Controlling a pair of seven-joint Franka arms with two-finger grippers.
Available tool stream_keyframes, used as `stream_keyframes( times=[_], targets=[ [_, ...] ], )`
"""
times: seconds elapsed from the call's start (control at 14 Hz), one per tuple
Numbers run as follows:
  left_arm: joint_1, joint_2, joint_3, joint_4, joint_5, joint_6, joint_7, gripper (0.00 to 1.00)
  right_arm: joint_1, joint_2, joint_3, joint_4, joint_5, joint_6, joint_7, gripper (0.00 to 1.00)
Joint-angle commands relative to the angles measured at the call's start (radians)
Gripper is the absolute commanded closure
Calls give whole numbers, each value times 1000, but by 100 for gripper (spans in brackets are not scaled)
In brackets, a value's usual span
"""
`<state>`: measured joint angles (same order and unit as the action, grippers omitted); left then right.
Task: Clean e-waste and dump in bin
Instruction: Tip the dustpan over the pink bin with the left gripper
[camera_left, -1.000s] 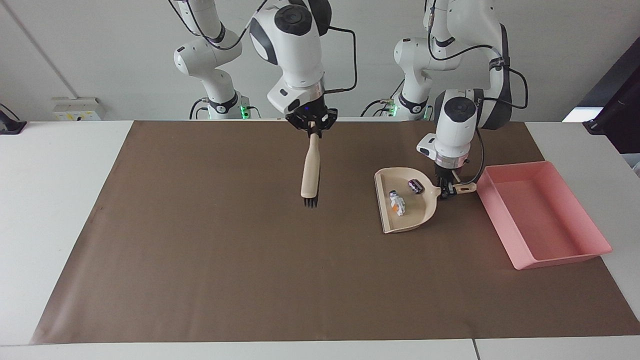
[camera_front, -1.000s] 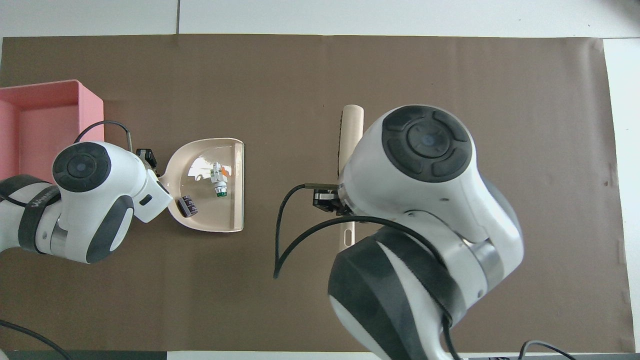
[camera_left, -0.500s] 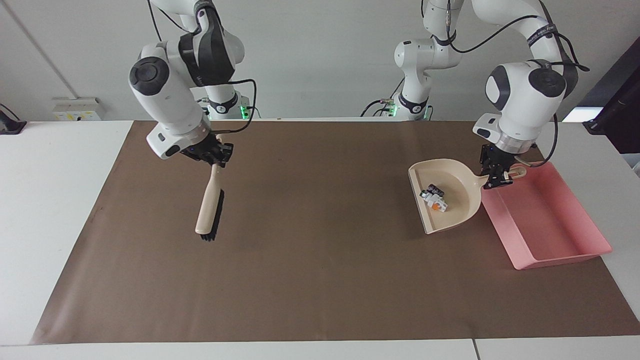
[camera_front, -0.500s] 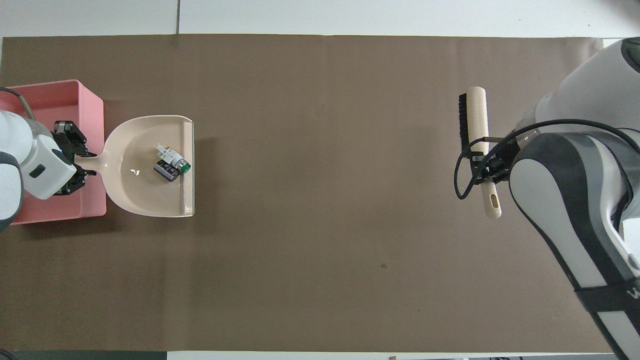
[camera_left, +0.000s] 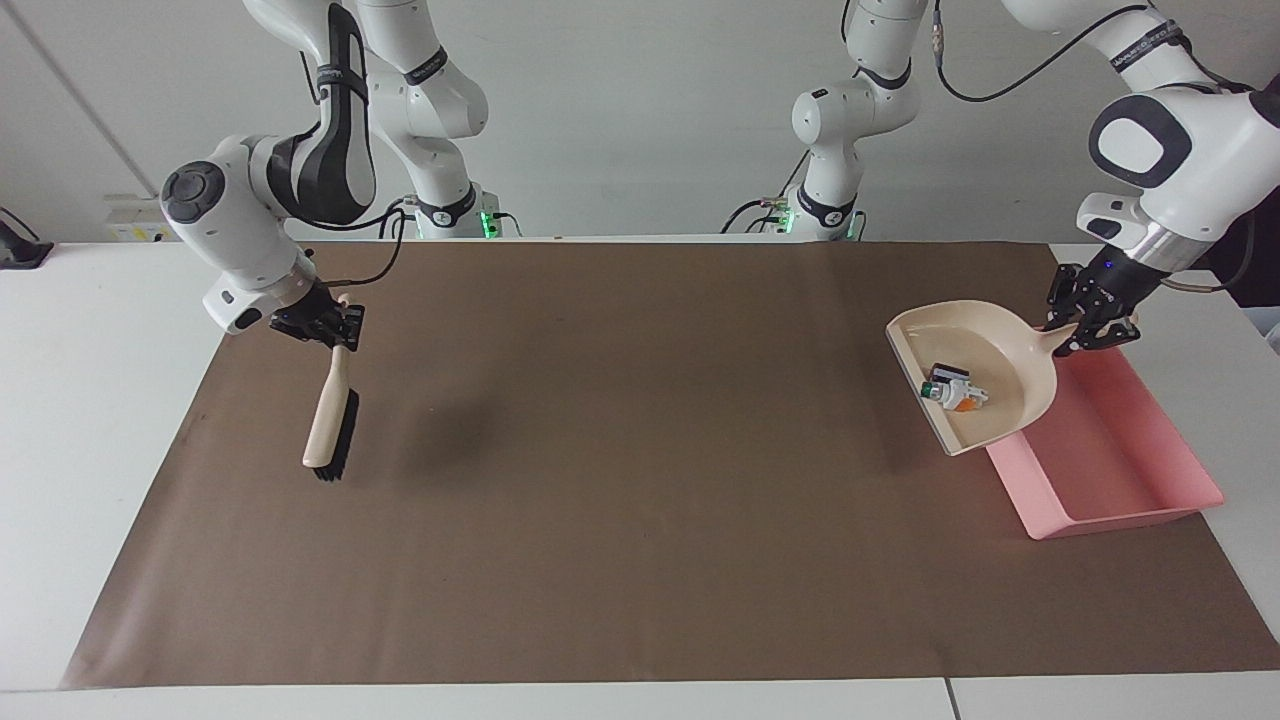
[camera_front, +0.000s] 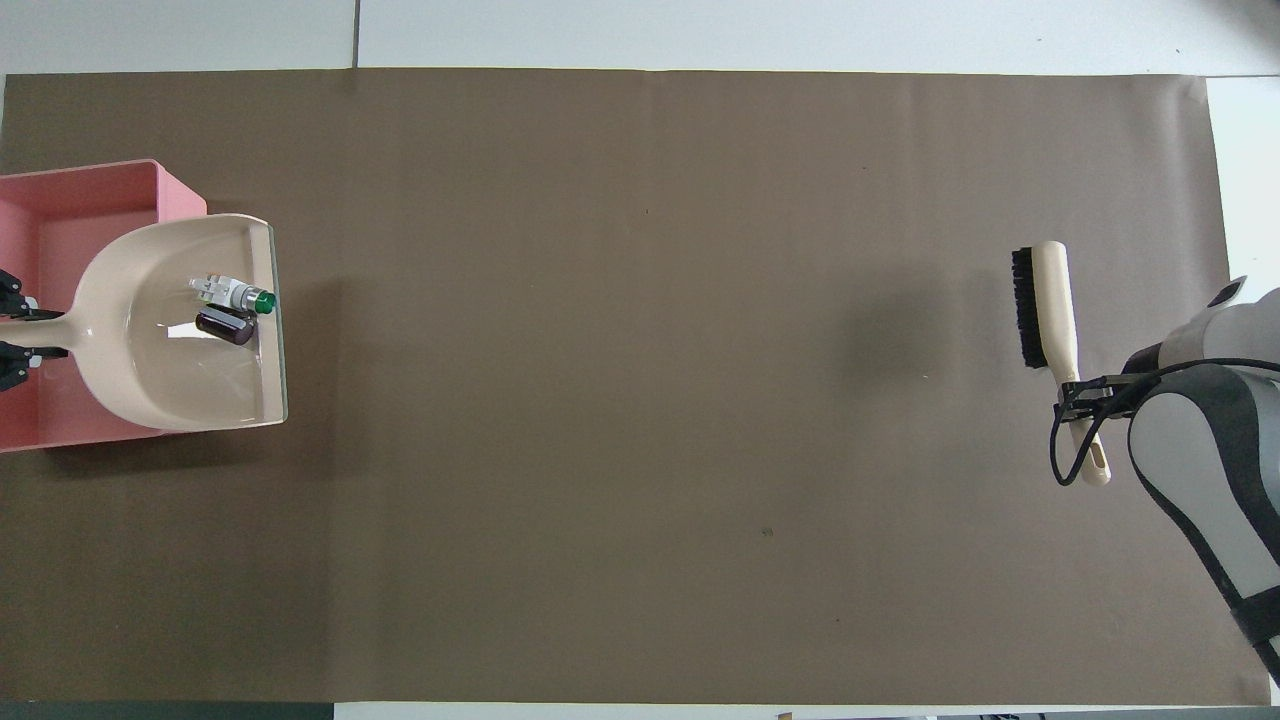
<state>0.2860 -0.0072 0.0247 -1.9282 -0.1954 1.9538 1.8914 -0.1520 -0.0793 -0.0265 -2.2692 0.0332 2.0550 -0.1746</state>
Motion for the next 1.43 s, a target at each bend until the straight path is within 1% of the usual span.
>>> stream_keyframes(
  times=[0.0,0.14,0.43,0.57,0.71,0.93,1.07,1.14,1.36],
  targets=[
    [94,13,-8,47,-108,-67,90,100,-11,-34,19,-84,-13,86,-8,100],
    [149,18,-6,90,-122,-114,139,100,-8,-39,19,-124,-13,131,-11,100],
    [275,30,-6,120,-214,-147,179,100,-6,-42,19,-138,-13,139,-11,100],
    [317,41,-6,170,-222,-176,205,100,-8,-42,19,-138,-33,140,-20,100],
    [360,84,-5,253,-219,-190,244,100,-11,-42,19,-139,-38,140,-22,100],
    [363,134,-3,366,-187,-214,250,100,-14,-30,19,-139,-38,148,-19,99],
    [361,189,1,469,-110,-233,294,100,-14,-30,19,-139,-39,145,-20,97],
    [360,206,1,494,-78,-230,305,100,-14,-30,19,-139,-39,145,-20,97],
    [357,219,0,509,20,-193,307,100,-21,-30,17,-139,-39,143,-22,97]
  ],
)
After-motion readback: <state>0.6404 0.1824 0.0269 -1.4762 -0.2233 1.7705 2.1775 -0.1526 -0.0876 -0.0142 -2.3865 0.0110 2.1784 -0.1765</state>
